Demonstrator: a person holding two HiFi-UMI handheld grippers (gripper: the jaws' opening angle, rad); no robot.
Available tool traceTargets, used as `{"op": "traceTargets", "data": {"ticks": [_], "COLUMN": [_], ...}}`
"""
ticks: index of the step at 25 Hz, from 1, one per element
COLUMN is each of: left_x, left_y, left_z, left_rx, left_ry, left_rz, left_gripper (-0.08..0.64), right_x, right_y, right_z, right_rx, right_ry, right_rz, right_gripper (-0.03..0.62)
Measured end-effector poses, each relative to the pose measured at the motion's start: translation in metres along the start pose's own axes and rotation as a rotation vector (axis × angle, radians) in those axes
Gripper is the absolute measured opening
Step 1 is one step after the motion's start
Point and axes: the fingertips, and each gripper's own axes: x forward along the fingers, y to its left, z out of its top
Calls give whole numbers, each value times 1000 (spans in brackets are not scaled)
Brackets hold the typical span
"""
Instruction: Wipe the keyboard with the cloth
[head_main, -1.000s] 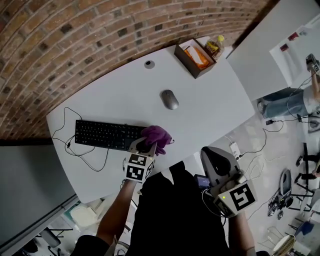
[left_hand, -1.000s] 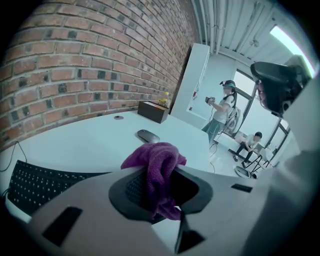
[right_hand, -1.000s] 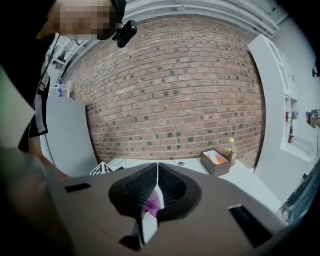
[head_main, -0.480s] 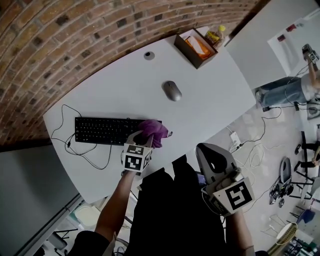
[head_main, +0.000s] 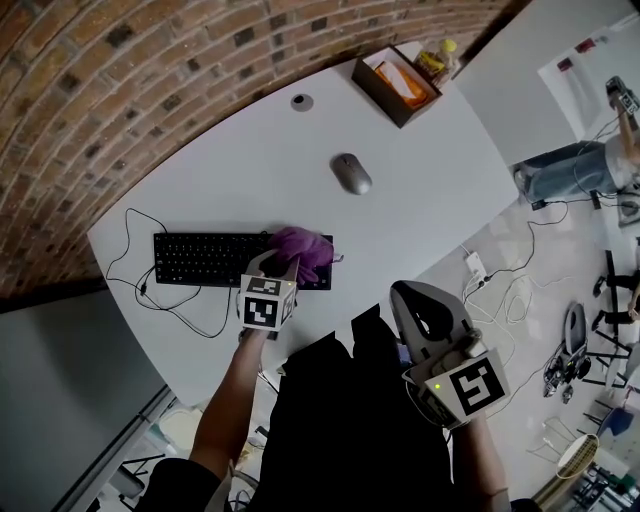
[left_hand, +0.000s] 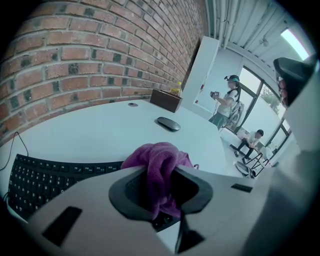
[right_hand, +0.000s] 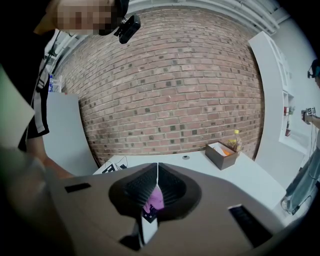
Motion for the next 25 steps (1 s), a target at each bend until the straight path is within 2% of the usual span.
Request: {"op": "traceTargets", "data": {"ticks": [11,25], "left_x": [-18,-47], "left_y": [26,76], "left_z": [-8,-19], "left_rx": [-24,-96], "left_ry": [4,-26], "left_rz": [31,127], "left_gripper": [98,98], "right_x": [16,33], "right_y": [11,31], "right_z": [4,7], "right_rx": [1,-20], "right_ry": [0,5], "right_rz": [27,82], "right_gripper": [20,20]}}
